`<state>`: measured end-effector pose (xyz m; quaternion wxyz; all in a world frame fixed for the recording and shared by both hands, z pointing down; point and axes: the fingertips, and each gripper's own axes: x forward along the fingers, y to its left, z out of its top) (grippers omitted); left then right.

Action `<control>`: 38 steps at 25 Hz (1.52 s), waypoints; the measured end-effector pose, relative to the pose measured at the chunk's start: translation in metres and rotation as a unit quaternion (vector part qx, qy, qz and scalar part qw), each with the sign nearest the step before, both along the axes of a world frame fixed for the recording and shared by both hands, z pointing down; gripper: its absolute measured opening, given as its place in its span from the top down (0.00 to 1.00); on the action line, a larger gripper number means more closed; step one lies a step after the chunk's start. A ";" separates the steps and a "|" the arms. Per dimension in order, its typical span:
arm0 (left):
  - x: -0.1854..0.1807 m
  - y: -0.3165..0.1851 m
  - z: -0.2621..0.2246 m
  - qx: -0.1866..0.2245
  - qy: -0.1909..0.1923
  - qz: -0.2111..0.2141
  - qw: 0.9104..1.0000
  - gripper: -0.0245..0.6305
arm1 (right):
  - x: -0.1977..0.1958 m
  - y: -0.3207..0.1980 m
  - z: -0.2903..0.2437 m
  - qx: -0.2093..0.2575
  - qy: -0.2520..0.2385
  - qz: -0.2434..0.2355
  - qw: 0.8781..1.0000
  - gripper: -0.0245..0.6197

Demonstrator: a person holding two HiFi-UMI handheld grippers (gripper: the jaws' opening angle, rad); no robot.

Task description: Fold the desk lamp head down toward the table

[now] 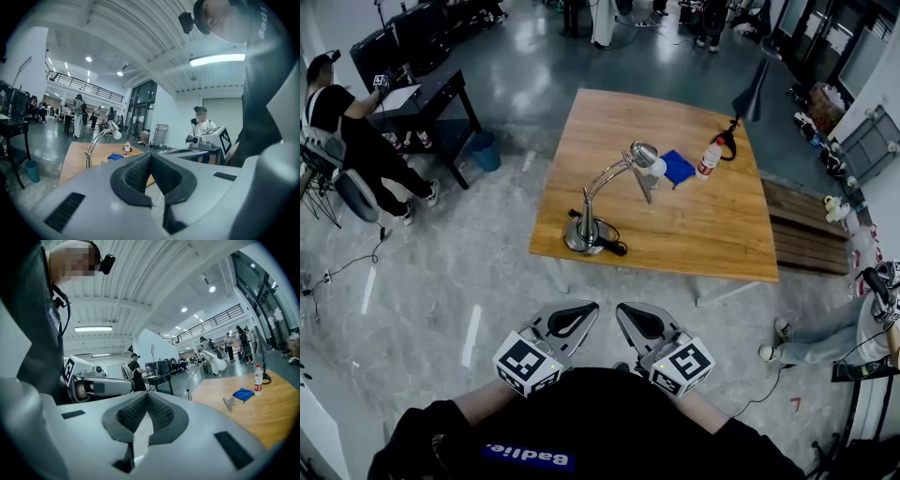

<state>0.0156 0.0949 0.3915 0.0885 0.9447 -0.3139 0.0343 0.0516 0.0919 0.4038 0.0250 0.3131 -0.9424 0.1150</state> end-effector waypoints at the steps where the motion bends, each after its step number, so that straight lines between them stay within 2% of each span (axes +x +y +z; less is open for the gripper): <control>1: 0.000 -0.002 0.002 -0.001 -0.002 -0.002 1.000 0.95 | 0.001 -0.001 0.001 -0.002 -0.001 0.000 1.000 0.95; 9: 0.014 -0.012 0.001 0.001 -0.016 -0.022 1.000 0.95 | 0.017 -0.009 -0.004 -0.002 -0.013 -0.020 1.000 0.95; 14: 0.023 -0.028 0.005 0.009 -0.027 -0.062 0.998 0.95 | 0.033 -0.020 -0.005 -0.001 -0.023 -0.040 0.999 0.95; 18: 0.014 -0.046 0.010 0.009 -0.031 -0.098 0.995 0.95 | 0.030 -0.031 -0.003 0.003 -0.012 -0.058 0.998 0.95; 23: -0.007 -0.083 0.018 0.014 -0.033 -0.111 0.993 0.95 | 0.014 -0.065 0.004 -0.001 -0.001 -0.058 0.998 0.95; 32: -0.048 -0.174 0.035 0.022 -0.047 -0.053 0.997 0.95 | -0.025 -0.156 0.005 -0.015 0.009 0.011 1.000 0.95; 38: -0.053 -0.209 0.047 0.017 -0.057 0.002 0.998 0.95 | -0.031 -0.203 0.000 -0.019 0.006 0.067 0.998 0.95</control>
